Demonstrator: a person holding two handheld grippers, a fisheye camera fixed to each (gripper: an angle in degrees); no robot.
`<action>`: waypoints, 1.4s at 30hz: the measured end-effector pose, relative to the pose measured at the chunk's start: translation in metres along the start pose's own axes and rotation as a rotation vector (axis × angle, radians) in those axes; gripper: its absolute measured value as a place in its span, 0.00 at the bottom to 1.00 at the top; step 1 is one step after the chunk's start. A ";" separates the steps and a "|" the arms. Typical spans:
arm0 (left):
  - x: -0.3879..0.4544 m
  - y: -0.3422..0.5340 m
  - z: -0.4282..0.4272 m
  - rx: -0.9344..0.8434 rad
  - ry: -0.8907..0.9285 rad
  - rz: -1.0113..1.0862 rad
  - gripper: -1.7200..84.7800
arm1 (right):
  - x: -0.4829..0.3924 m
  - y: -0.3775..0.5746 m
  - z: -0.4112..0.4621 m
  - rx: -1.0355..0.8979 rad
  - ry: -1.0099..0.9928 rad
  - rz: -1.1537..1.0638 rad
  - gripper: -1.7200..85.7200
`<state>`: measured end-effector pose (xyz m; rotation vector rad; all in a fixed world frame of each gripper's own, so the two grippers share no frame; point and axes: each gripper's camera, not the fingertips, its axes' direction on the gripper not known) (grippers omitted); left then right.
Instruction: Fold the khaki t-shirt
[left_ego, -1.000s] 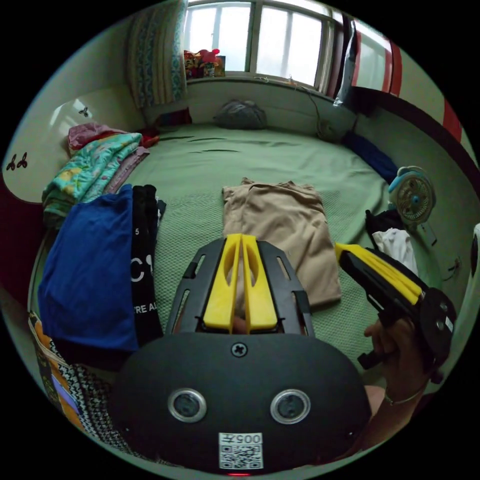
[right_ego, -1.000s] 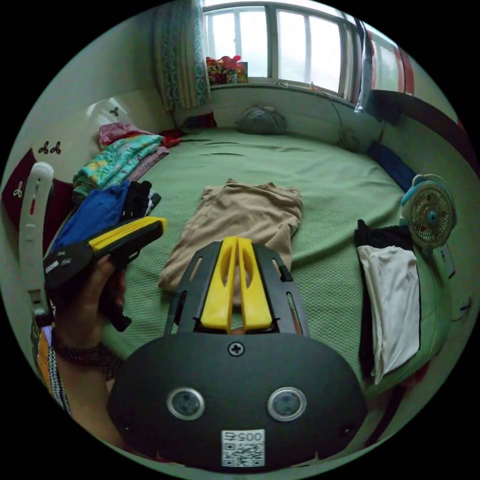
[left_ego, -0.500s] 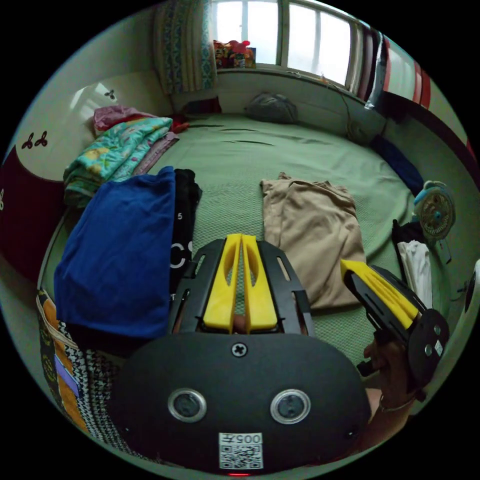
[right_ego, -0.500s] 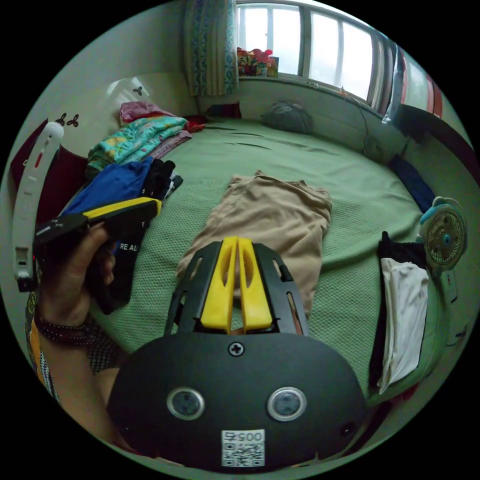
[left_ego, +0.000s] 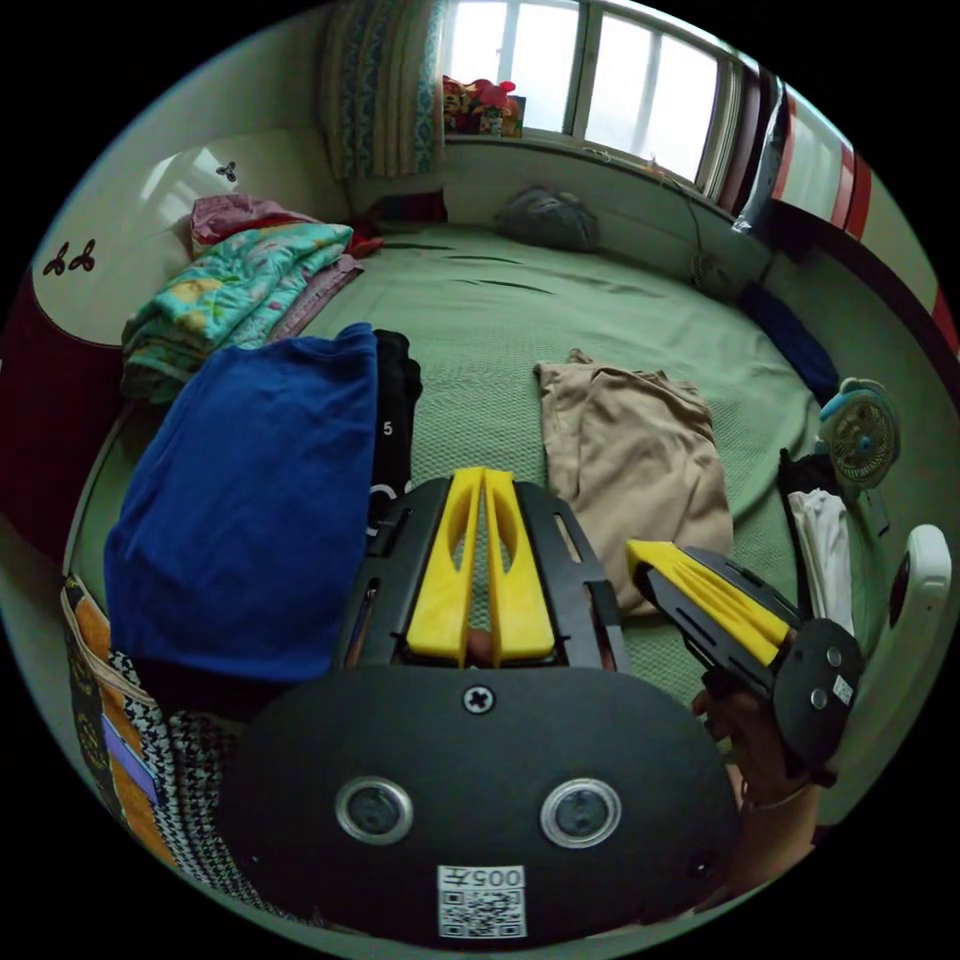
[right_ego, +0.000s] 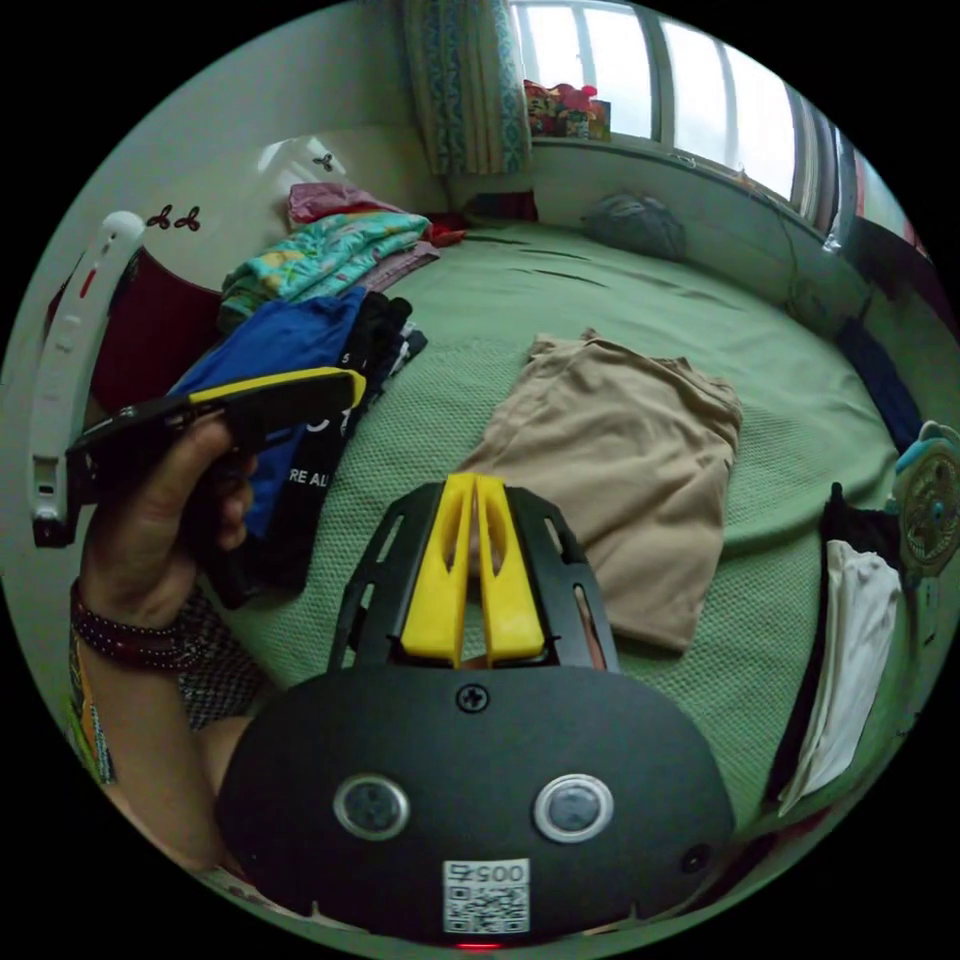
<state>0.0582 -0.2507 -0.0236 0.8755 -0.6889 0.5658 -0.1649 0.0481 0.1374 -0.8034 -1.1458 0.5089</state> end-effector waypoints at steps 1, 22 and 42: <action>-0.001 0.000 0.001 -0.003 -0.001 -0.001 0.02 | -0.001 -0.002 0.003 -0.002 -0.011 -0.005 0.01; -0.014 -0.021 0.041 -0.026 0.000 -0.007 0.02 | 0.000 -0.034 0.083 -0.273 0.052 -0.137 0.03; 0.081 -0.047 0.149 -0.259 0.070 0.271 0.02 | 0.108 -0.062 0.038 -0.094 -0.031 0.079 0.00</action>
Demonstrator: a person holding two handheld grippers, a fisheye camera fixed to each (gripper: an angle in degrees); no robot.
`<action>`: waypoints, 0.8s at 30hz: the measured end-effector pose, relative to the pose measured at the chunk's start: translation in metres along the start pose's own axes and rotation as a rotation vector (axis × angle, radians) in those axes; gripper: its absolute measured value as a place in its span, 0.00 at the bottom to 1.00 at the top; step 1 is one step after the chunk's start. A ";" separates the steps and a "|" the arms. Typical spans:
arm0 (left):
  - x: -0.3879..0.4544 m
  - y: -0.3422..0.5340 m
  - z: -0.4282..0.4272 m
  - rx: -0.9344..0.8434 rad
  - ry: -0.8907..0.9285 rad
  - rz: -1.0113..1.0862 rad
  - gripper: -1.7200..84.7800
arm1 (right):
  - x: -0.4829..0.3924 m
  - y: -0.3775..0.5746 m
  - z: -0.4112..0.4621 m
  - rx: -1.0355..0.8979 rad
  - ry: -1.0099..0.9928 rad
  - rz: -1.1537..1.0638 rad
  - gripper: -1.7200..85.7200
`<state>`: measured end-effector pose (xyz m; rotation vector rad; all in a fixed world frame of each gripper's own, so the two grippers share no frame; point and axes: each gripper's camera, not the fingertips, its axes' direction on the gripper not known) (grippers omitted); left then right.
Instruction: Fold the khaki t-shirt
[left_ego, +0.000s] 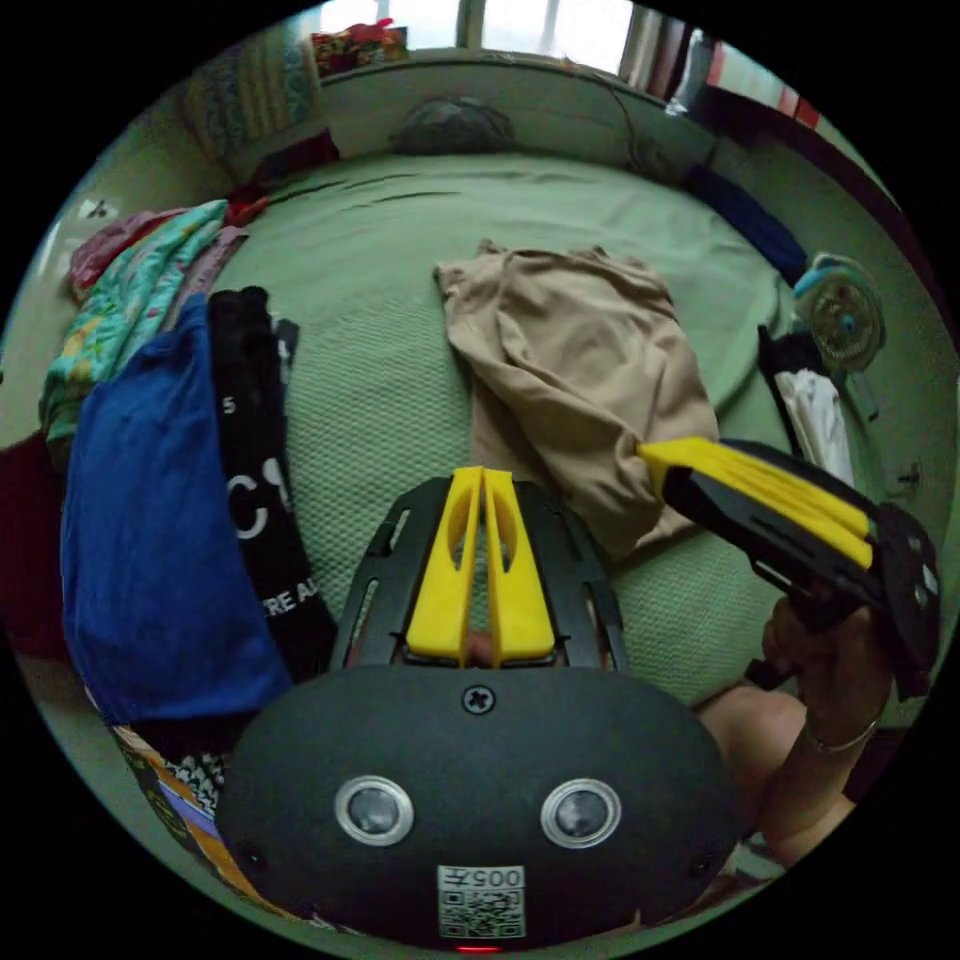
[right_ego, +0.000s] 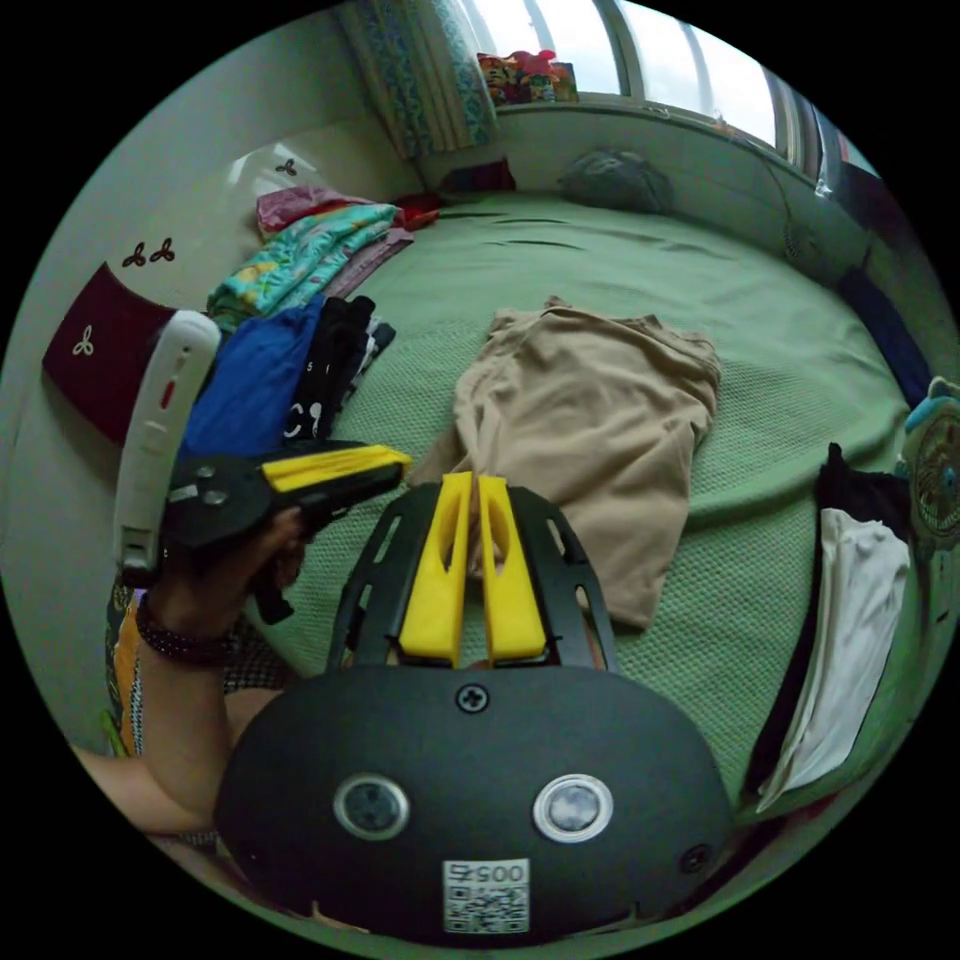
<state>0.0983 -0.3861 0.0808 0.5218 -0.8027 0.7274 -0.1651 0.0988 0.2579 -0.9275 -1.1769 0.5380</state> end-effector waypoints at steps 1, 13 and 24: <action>0.003 -0.002 0.003 -0.004 0.001 0.013 0.02 | 0.004 -0.002 0.002 -0.004 0.003 0.001 0.00; 0.025 -0.032 0.041 -0.018 0.068 0.069 0.02 | 0.045 -0.027 0.004 0.005 -0.077 0.051 0.07; 0.033 -0.053 0.068 -0.012 0.057 0.075 0.02 | 0.073 -0.063 0.032 -0.005 -0.146 0.110 0.19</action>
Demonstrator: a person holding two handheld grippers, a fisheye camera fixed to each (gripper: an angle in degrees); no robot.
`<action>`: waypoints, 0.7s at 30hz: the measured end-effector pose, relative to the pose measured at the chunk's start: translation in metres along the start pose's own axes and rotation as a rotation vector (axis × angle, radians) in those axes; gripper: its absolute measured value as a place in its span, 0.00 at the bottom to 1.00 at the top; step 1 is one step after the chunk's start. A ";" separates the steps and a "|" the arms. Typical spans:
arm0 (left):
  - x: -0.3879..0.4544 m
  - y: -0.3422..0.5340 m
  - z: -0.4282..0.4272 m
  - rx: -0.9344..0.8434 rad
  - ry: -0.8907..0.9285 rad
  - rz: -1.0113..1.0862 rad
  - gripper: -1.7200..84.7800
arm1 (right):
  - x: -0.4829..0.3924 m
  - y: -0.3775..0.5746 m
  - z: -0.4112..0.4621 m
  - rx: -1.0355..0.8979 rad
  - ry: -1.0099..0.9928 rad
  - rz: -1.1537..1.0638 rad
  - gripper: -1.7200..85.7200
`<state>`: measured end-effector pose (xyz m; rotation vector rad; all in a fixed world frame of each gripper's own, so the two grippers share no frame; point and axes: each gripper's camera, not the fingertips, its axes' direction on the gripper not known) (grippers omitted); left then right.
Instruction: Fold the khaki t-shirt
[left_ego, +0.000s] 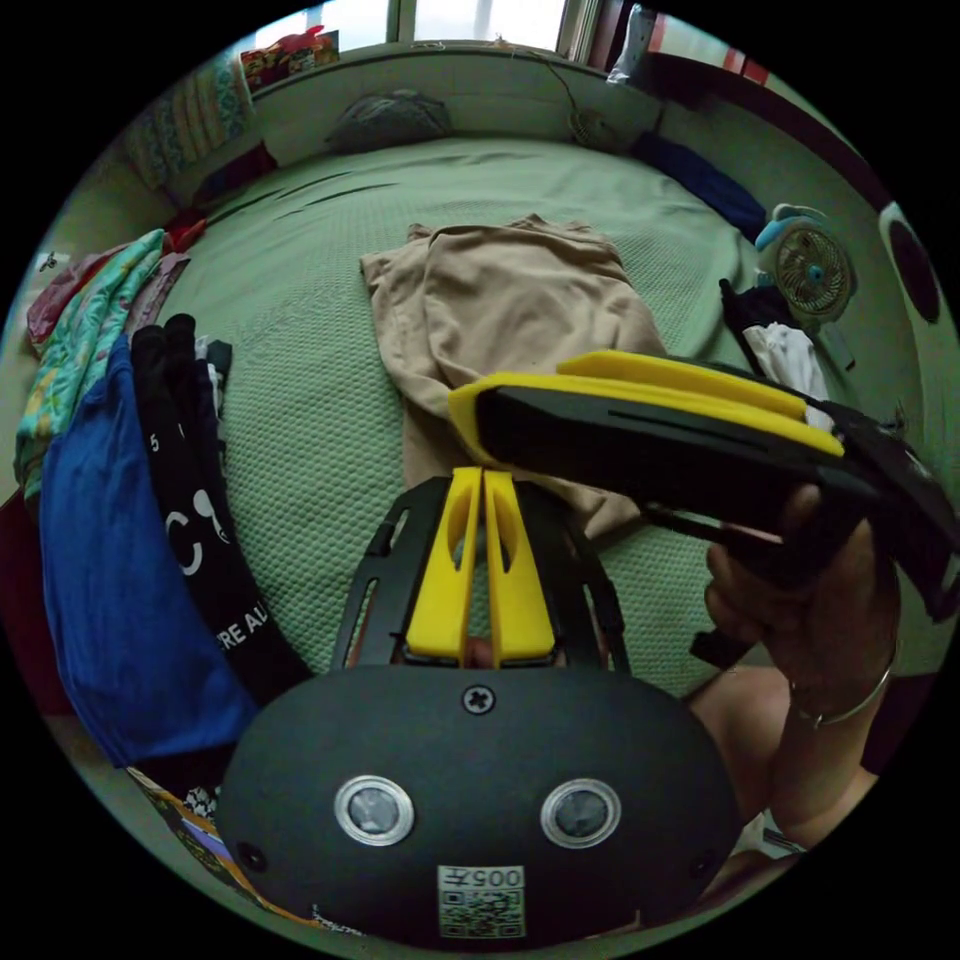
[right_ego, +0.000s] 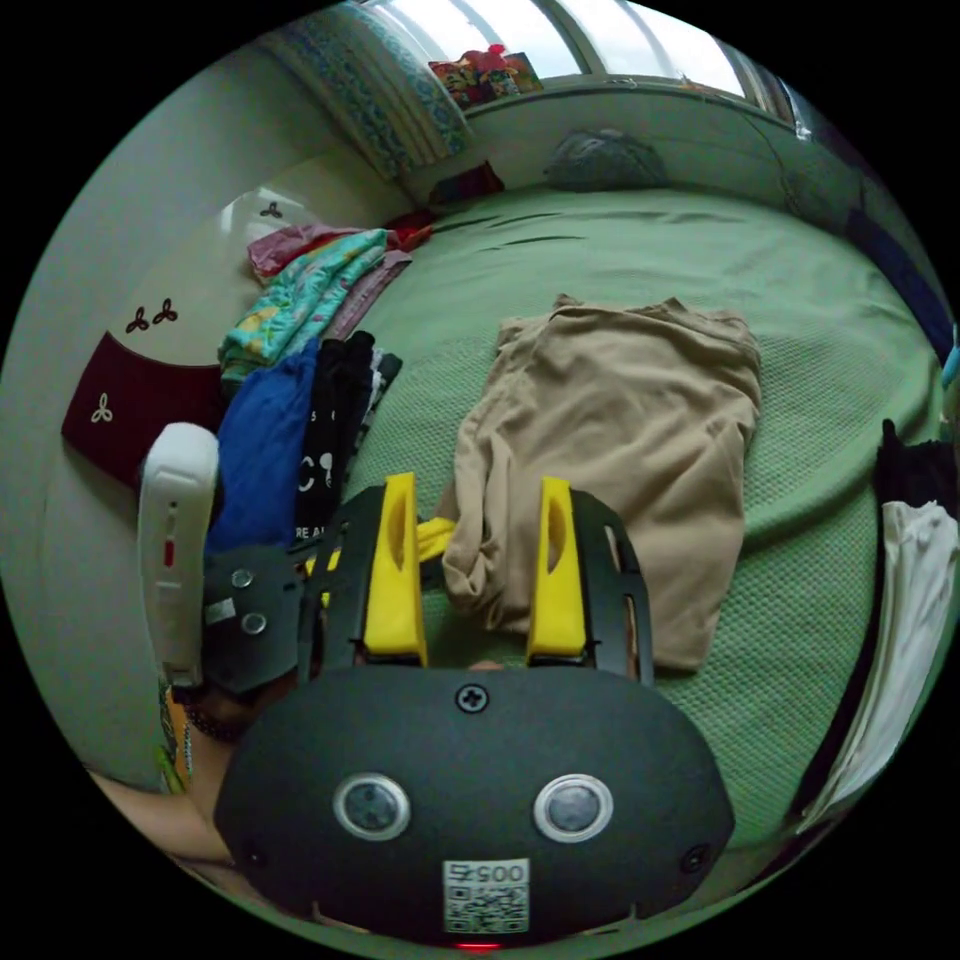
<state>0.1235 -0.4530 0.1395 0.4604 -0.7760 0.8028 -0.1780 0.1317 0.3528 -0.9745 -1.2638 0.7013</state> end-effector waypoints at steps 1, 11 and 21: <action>0.000 -0.001 0.001 -0.002 0.002 0.000 0.02 | 0.002 -0.005 0.005 -0.014 0.008 -0.001 0.20; 0.000 -0.020 0.020 -0.012 -0.007 0.020 0.02 | 0.024 -0.027 0.033 -0.104 -0.007 -0.021 0.17; -0.015 -0.027 0.027 0.031 0.005 -0.013 0.05 | 0.049 -0.036 0.035 -0.079 0.028 0.065 0.03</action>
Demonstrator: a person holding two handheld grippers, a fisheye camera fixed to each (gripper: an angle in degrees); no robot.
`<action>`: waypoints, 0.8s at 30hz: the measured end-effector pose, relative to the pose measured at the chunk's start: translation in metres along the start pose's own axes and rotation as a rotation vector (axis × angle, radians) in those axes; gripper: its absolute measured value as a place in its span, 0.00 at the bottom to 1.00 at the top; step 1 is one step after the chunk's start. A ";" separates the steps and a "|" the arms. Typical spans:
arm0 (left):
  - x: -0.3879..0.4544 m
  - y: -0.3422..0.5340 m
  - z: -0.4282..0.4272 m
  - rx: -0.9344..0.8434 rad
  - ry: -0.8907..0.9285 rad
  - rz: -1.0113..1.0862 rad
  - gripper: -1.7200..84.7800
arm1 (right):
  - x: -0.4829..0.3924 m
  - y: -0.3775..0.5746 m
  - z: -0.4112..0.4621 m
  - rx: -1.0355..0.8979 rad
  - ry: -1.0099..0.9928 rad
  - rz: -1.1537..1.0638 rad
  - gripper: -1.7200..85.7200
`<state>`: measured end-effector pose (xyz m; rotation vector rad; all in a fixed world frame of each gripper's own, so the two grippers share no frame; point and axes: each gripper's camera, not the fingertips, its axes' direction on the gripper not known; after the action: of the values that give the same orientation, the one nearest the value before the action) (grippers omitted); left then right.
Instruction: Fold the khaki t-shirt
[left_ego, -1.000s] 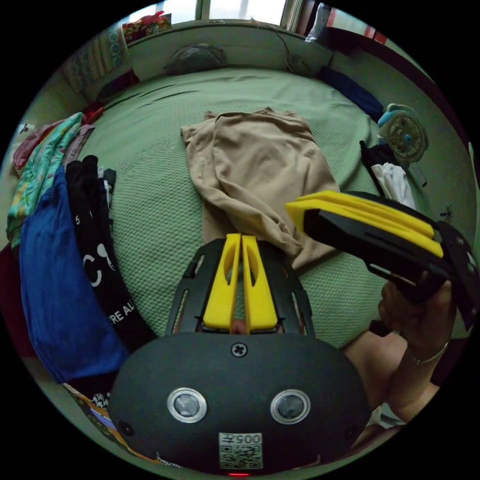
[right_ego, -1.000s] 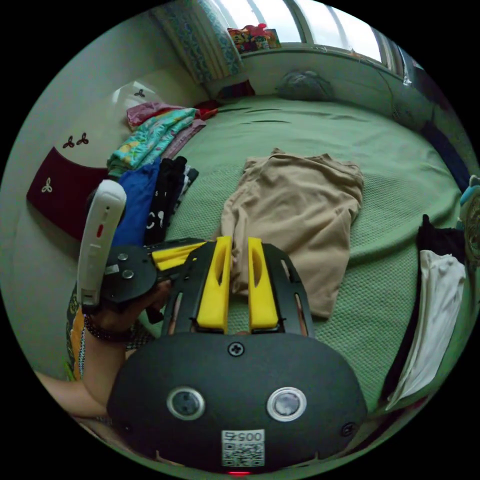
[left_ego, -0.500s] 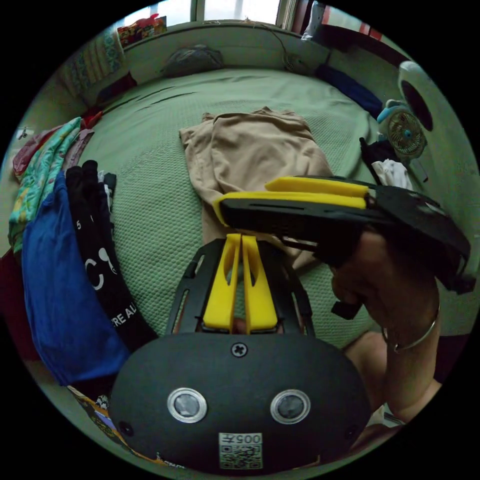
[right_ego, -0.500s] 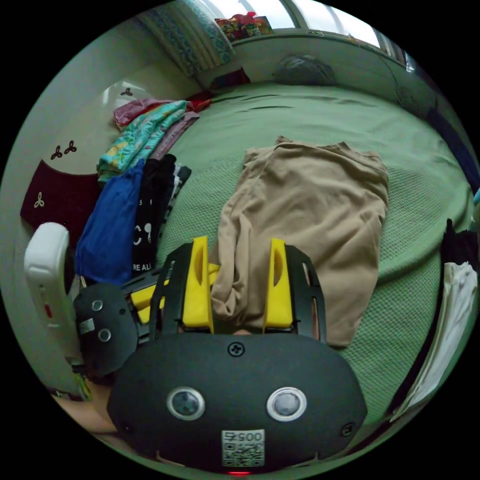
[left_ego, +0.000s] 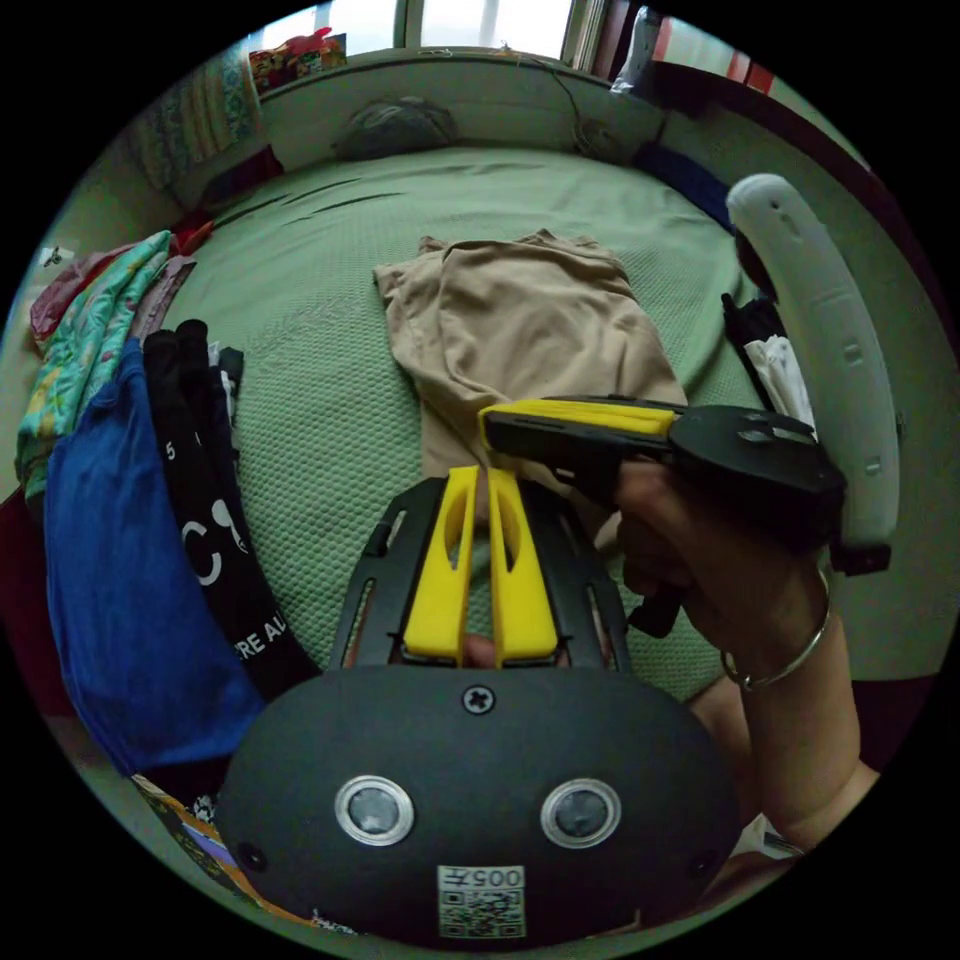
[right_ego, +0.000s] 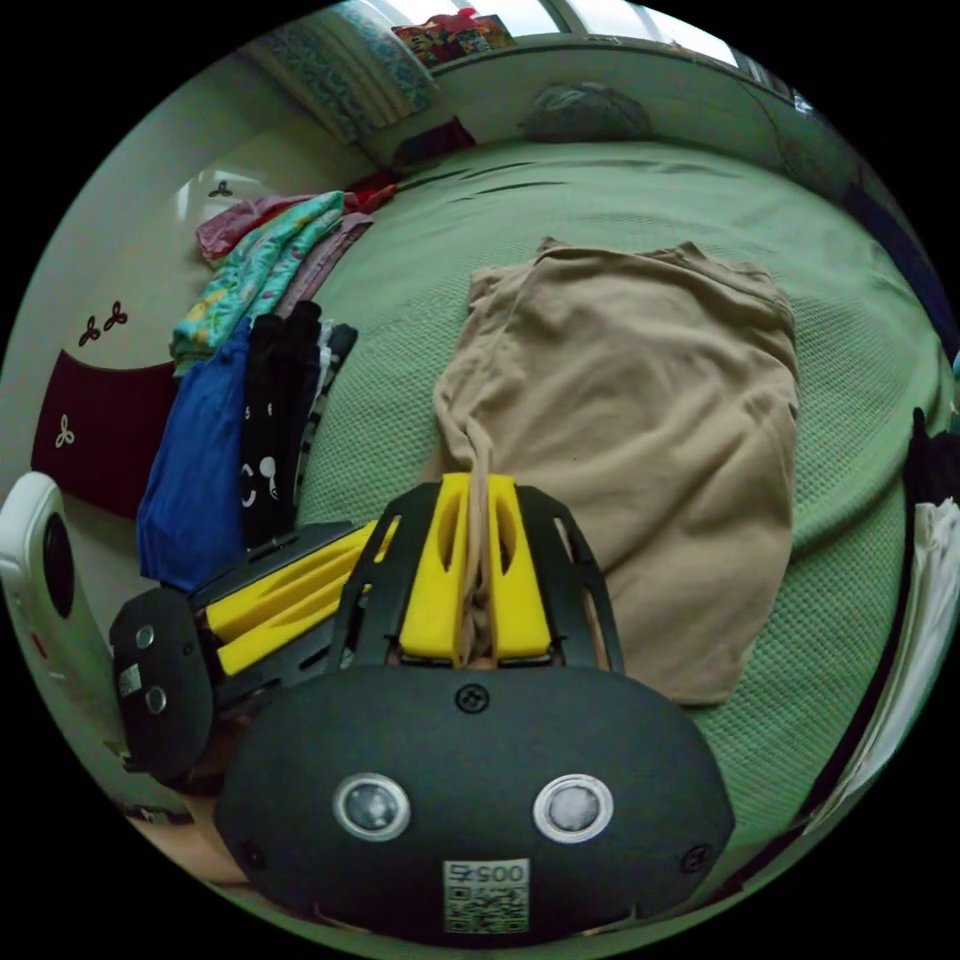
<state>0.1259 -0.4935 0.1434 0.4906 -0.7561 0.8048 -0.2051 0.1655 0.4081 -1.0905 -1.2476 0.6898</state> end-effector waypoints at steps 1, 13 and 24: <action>-0.001 0.000 0.000 0.001 0.001 -0.003 0.05 | 0.003 0.000 -0.002 0.006 -0.010 0.001 0.02; -0.029 -0.005 0.014 0.021 -0.041 -0.094 0.11 | 0.029 0.004 -0.024 0.030 -0.024 -0.007 0.00; -0.035 -0.009 0.029 0.004 -0.043 -0.102 0.17 | 0.058 0.016 -0.042 0.017 -0.036 0.005 0.00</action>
<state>0.1052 -0.5340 0.1347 0.5473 -0.7637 0.7032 -0.1494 0.2119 0.4177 -1.0719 -1.2677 0.7252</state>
